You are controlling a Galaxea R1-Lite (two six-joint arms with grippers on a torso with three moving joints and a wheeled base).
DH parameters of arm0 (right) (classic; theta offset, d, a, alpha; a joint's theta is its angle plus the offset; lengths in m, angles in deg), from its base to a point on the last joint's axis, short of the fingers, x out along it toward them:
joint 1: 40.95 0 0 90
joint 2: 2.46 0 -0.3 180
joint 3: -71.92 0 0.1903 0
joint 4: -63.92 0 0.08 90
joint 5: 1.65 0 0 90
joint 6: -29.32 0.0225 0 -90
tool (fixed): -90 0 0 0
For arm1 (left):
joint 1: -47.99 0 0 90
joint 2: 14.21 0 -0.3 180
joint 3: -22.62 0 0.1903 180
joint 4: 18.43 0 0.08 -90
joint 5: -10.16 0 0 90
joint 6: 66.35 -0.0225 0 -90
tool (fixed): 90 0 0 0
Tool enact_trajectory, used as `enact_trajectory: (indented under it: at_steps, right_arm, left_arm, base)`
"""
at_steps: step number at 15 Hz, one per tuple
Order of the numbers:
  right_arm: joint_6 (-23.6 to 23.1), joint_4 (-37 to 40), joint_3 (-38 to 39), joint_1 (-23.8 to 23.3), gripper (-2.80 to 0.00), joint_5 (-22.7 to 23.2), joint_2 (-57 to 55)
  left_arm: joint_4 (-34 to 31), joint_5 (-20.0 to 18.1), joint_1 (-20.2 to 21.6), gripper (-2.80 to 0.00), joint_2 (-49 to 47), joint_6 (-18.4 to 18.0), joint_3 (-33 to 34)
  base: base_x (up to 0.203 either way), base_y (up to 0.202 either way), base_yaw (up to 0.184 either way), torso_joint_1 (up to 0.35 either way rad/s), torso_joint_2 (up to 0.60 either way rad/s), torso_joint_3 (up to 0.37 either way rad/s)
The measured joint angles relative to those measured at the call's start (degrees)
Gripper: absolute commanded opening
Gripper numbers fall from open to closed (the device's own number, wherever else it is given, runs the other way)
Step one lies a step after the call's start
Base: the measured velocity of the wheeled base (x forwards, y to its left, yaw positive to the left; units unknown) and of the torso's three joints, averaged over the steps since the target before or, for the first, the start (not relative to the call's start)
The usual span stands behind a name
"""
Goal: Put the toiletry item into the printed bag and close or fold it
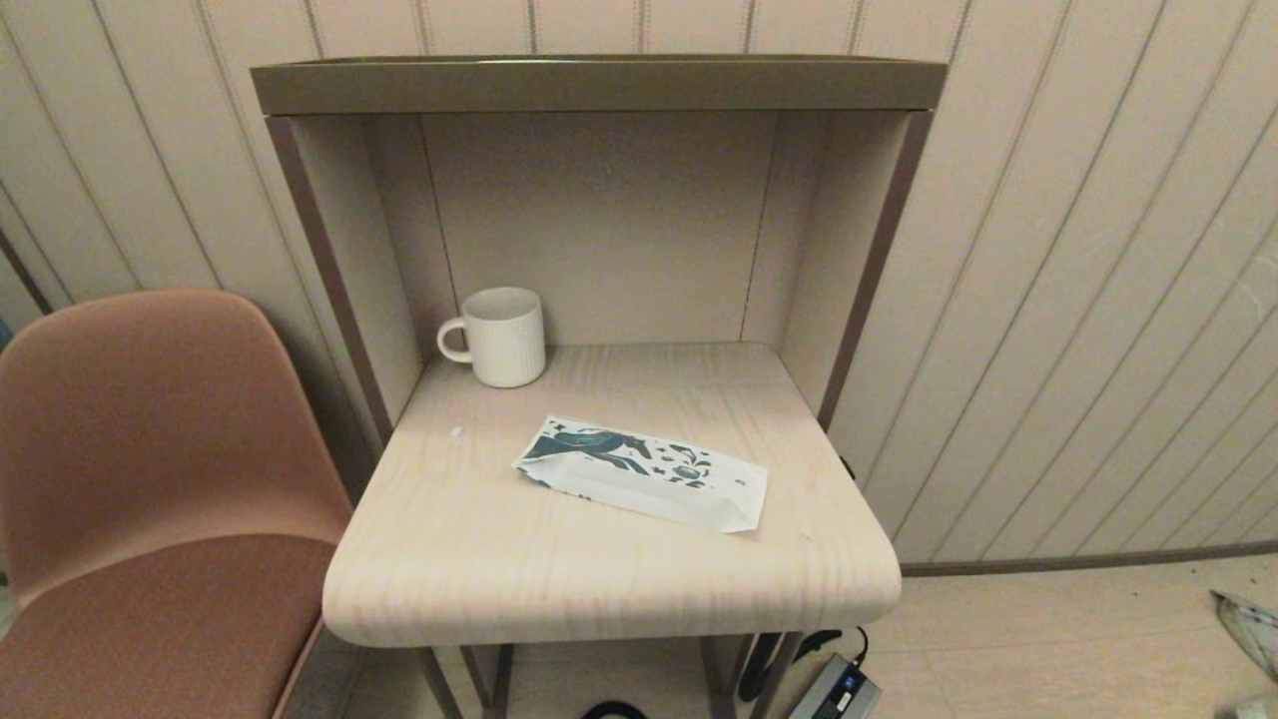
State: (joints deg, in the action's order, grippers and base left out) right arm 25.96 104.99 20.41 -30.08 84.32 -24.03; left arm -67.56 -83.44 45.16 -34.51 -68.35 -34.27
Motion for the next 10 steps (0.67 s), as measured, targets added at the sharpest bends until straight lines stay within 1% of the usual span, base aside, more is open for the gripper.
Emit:
enact_trajectory:
  at_steps: [1,2,3,4,5,6,7,8,9,10]
  right_arm:
    - [0.2,-1.7,4.6,-0.6,-2.8,-1.7,2.2]
    - [0.1,-5.1,9.2,-1.0,-2.8,-2.9,3.8]
    - [-0.2,-9.7,13.3,-1.5,-2.8,-4.2,4.7]
    - [-0.9,-15.0,17.3,-2.5,-2.8,-6.2,5.3]
    - [-1.7,-19.6,20.1,-5.0,-2.8,-8.0,5.9]
    - [-2.5,-23.0,22.3,-8.1,-2.8,-8.6,6.8]
    - [-2.9,-24.9,24.0,-10.4,-2.8,-9.4,7.8]
    - [-3.1,-26.0,25.8,-11.4,-2.8,-11.2,8.7]
    - [-3.5,-26.4,27.0,-11.7,-2.8,-12.1,9.9]
    - [-4.1,-26.3,27.6,-11.8,-2.8,-10.5,11.9]
  left_arm:
    - [-0.2,2.0,0.7,-2.8,3.4,-0.4,3.8]
    - [0.5,3.4,1.5,-2.8,6.4,-1.0,7.3]
    - [0.9,4.7,2.0,-2.8,8.8,-1.3,10.2]
    - [1.1,6.8,2.4,-2.8,11.0,-1.5,13.3]
    - [1.6,9.0,2.5,-2.8,13.1,-1.6,16.2]
    - [2.4,10.8,2.7,-2.8,15.2,-1.6,18.7]
    - [3.0,11.6,2.8,-2.8,16.9,-1.4,20.8]
    - [3.7,11.1,2.8,-2.8,18.2,-1.0,22.1]
    - [4.4,9.2,2.8,-2.8,19.0,-1.0,22.9]
    - [5.3,6.7,2.8,-2.8,19.6,-1.1,23.9]
  base:
    - [0.0,0.0,0.0,0.0,0.0,0.0]
    - [0.0,0.0,0.0,0.0,0.0,0.0]
    - [0.0,0.0,0.0,0.0,0.0,0.0]
    - [0.0,0.0,0.0,0.0,0.0,0.0]
    - [0.0,0.0,0.0,0.0,0.0,0.0]
    - [0.0,0.0,0.0,0.0,0.0,0.0]
    - [0.0,0.0,0.0,0.0,0.0,0.0]
    - [0.0,0.0,0.0,0.0,0.0,0.0]
    - [0.0,0.0,0.0,0.0,0.0,0.0]
    - [0.0,0.0,0.0,0.0,0.0,0.0]
